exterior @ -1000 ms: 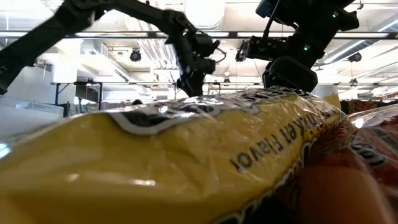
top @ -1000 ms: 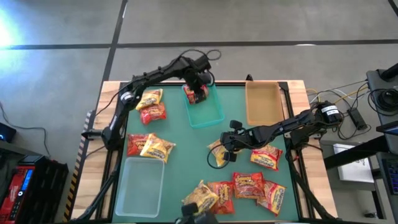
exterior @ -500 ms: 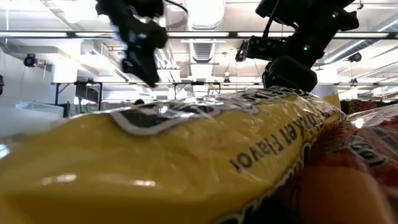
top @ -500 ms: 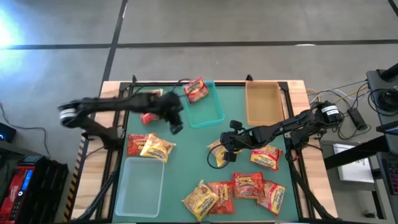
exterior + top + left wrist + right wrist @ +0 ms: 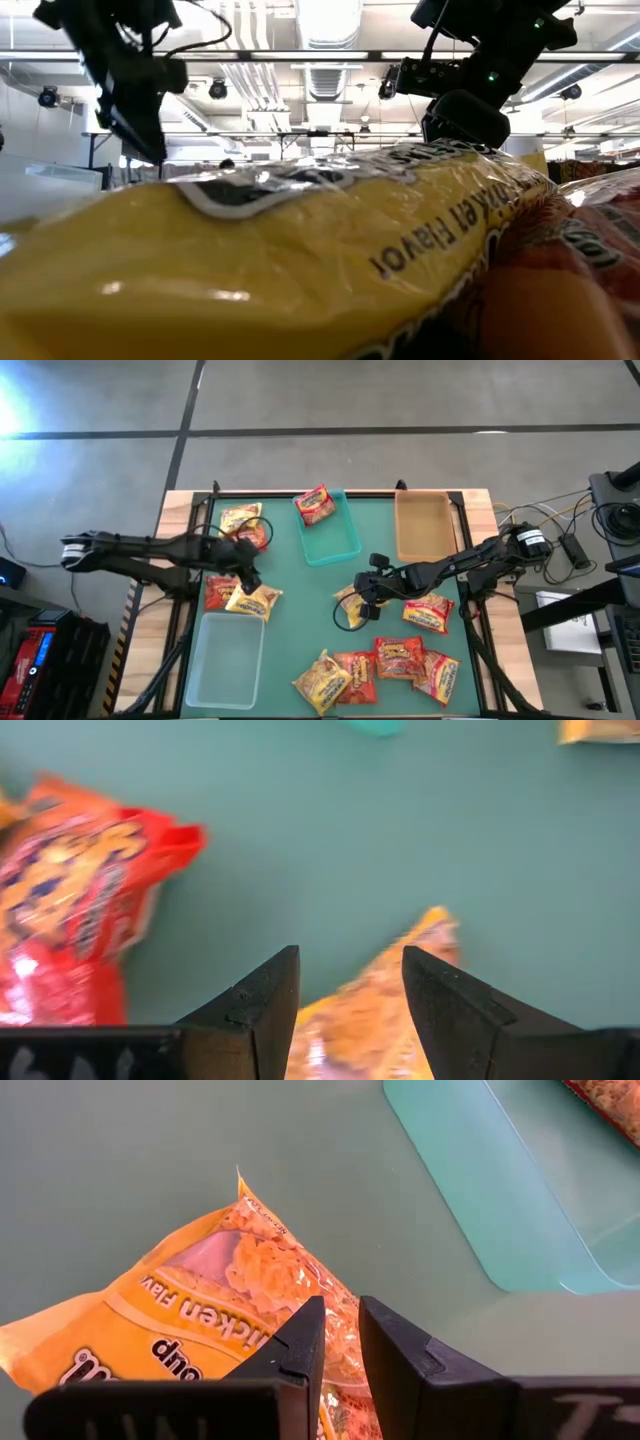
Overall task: Sort Maruchan noodles
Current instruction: Put the top left orange noodle pack into the orange bin
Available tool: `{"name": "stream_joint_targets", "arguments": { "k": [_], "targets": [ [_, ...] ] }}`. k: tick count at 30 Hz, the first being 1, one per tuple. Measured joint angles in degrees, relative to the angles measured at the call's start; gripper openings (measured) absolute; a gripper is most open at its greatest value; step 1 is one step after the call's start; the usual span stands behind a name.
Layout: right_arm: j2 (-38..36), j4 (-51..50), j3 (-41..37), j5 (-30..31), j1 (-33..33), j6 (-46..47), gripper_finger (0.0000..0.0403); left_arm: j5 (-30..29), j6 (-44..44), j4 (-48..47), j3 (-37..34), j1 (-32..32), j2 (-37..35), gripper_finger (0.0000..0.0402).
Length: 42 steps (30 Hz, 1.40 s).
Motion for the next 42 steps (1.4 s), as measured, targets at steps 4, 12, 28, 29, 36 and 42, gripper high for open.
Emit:
{"name": "stream_joint_targets", "arguments": {
  "k": [4, 12, 28, 29, 36, 42],
  "targets": [
    [0.00, 0.02, 0.00, 0.00, 0.00, 0.00, 0.0057, -4.11, 2.36, -0.37, -2.85, 0.13, -0.38, 0.0171],
    [0.00, 0.57, 0.00, 0.00, 0.00, 0.00, 0.0057, -16.59, 6.04, -0.90, -4.87, 0.17, 0.09, 0.0242],
    [0.00, 1.09, 0.00, 0.00, 0.00, 0.00, 0.0057, -27.99, 5.68, 6.58, -8.20, 3.25, 12.08, 0.0284],
    [0.00, 1.11, 0.00, 0.00, 0.00, 0.00, 0.0057, -28.02, 5.66, 6.77, -8.01, 3.63, 13.10, 0.0284],
    [0.00, 1.25, 0.00, -0.02, 0.00, 0.00, 0.0057, -28.84, 5.38, 10.68, -8.01, 6.48, 20.61, 0.0283],
    [0.00, 1.25, 0.00, -0.02, 0.00, 0.00, 0.0057, -30.97, 3.56, 12.92, -8.04, 8.18, 25.49, 0.0264]
  ]
}}
